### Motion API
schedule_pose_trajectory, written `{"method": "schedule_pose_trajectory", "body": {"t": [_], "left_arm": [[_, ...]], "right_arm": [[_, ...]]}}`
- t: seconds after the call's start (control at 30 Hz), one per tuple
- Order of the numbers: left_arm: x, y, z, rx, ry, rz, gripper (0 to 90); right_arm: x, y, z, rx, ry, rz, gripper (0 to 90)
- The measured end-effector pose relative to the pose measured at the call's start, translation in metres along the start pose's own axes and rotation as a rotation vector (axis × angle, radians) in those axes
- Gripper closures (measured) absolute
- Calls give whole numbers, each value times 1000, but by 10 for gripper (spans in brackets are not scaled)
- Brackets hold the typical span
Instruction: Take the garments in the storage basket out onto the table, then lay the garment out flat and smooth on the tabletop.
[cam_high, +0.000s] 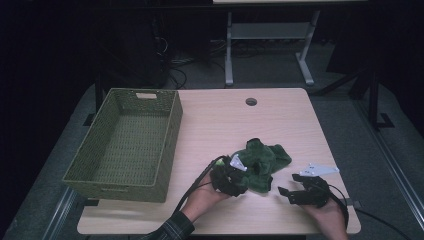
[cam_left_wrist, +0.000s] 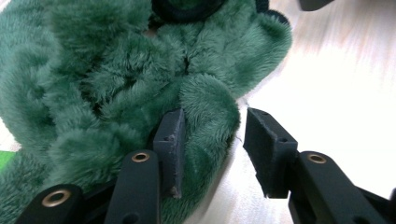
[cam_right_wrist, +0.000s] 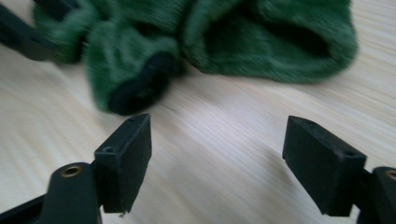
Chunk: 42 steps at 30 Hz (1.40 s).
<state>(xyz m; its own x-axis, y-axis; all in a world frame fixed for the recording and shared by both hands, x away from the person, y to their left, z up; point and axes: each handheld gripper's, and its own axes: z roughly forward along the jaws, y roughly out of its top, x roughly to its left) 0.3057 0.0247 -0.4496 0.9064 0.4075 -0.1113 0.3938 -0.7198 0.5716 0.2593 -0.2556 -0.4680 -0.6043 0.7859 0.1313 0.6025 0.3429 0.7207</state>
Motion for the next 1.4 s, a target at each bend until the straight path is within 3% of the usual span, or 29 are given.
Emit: {"method": "schedule_pose_trajectory", "body": {"t": [0.23, 0.43, 0.57, 0.7, 0.8, 1.1, 1.4], "left_arm": [[1, -4, 4, -20, 36, -1, 736], [2, -3, 0, -38, 13, -18, 837], [6, -3, -6, -64, -26, -44, 855], [4, -1, -13, -103, -46, -55, 859], [3, 1, -20, -126, -53, -54, 858], [6, -1, -46, -184, -38, -68, 859], [19, -16, -66, -190, -4, -90, 862]], "right_arm": [[14, 4, 7, 14, 66, -27, 314], [25, 8, 17, 24, 107, -42, 383], [28, 12, 21, 32, 120, -28, 514], [26, 13, 24, 32, 126, -32, 721], [26, 14, 21, 34, 108, -38, 790], [21, 15, 14, 24, 99, -41, 818], [14, 13, 1, 10, 61, -57, 822]]}}
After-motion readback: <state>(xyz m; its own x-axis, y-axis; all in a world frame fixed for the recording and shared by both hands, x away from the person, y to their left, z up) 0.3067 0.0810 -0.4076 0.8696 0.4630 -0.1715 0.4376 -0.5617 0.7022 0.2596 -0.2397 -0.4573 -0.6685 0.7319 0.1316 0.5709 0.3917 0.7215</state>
